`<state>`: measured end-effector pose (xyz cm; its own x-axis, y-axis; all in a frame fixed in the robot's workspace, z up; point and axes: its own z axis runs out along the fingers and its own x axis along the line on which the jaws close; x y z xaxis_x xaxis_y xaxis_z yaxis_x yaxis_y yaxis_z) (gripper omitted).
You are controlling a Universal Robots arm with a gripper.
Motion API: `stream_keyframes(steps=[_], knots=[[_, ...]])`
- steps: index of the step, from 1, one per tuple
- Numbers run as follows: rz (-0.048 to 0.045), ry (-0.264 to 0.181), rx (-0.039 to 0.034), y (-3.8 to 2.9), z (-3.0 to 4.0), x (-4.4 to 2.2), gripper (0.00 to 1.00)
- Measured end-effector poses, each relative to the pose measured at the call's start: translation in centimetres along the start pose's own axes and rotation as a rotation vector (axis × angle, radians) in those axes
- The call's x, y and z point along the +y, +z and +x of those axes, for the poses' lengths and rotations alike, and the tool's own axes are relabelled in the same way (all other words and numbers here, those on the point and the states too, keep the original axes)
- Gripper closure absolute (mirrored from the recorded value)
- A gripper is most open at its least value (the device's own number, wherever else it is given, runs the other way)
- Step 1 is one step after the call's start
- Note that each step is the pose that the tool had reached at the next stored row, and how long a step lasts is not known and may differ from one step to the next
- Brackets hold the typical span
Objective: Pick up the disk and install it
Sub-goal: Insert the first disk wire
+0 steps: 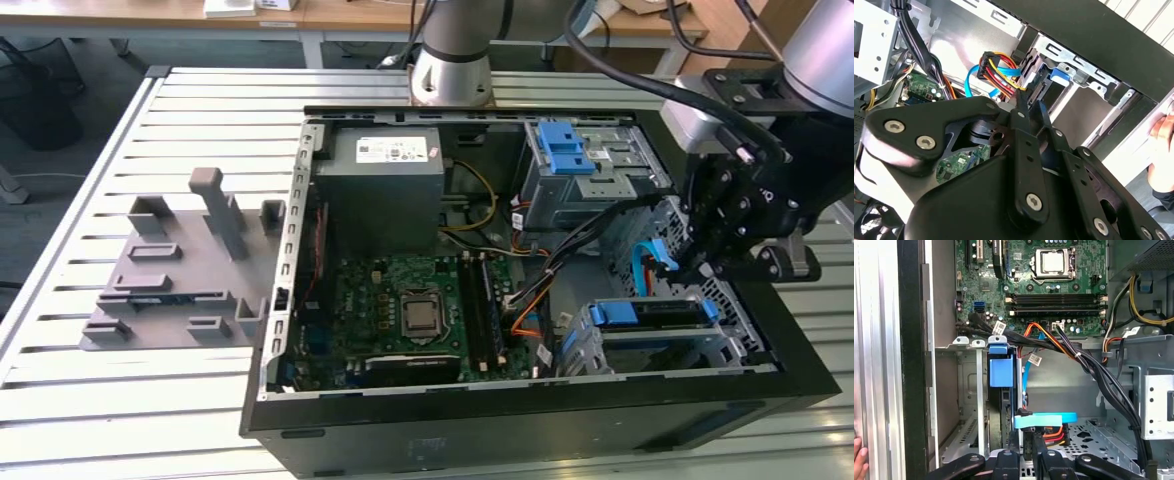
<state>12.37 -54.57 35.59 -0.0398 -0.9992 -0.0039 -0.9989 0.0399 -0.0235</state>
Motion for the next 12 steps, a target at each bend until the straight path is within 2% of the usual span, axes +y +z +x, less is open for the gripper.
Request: stream_keyframes(steps=[12], knots=[[0.0017, 0.000, 0.0001, 0.67, 0.00, 0.04, 0.75]])
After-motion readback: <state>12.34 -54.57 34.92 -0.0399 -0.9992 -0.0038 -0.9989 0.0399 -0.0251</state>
